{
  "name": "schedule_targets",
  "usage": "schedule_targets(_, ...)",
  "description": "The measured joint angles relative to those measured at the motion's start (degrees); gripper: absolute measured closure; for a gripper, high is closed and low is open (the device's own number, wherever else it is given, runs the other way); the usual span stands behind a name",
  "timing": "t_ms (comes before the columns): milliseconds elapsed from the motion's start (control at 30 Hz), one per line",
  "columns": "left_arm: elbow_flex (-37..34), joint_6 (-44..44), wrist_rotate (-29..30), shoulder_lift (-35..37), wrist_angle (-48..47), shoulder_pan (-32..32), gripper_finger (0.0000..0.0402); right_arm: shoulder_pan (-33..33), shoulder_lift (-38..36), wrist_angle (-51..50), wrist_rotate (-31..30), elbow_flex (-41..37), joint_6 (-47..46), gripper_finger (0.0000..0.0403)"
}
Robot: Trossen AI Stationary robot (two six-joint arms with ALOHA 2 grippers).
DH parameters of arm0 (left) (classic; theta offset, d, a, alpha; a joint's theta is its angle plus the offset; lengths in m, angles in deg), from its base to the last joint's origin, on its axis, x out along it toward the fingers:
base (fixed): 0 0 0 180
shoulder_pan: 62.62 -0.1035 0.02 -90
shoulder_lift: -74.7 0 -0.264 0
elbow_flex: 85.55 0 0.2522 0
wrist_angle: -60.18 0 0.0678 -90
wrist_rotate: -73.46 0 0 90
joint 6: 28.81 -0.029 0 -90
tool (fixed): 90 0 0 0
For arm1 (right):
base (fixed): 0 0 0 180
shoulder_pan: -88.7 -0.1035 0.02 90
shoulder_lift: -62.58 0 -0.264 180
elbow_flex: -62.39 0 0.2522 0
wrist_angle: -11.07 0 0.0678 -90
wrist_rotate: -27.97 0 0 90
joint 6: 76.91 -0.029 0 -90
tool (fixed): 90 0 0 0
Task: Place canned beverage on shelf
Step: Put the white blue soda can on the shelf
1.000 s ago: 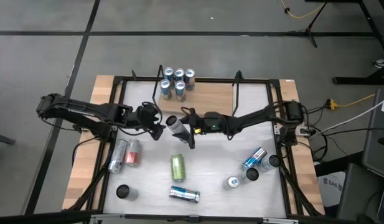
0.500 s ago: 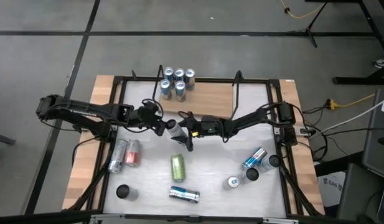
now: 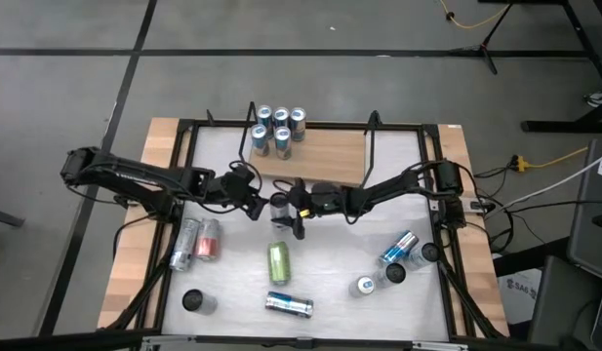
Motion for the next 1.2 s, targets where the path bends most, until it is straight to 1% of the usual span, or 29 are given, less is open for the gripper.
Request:
schedule_targets(200, 0.0, -0.49, 0.11, -4.61, 2.49, 1.28, 0.0138, 0.09, -0.05, -4.85, -0.34, 0.02, -0.05, 0.0125)
schedule_targets(333, 0.02, -1.05, 0.37, -6.09, 3.93, 1.85, 0.0138, 0.07, -0.21, -6.18, -0.55, 0.09, 0.01, 0.0125)
schedule_targets(800, 0.02, -1.09, 0.49, -6.16, 4.08, 1.9, 0.0138, 0.04, -0.2, -6.35, -0.01, 0.09, -0.24, 0.0125)
schedule_targets(1000, 0.02, -1.09, -0.74, -6.16, 4.21, 1.9, 0.0138, 0.02, -0.11, -6.37, 0.24, 0.08, -0.23, 0.0124)
schedule_targets(1100, 0.04, -1.09, -0.94, -6.18, 4.53, 1.92, 0.0138, 0.02, 0.08, -6.34, 1.93, 0.0, -0.3, 0.0109)
schedule_targets(1200, 0.04, -1.09, -0.94, -6.18, 4.4, 1.9, 0.0138, 0.02, 0.11, -5.84, 2.28, -0.03, -0.3, 0.0077)
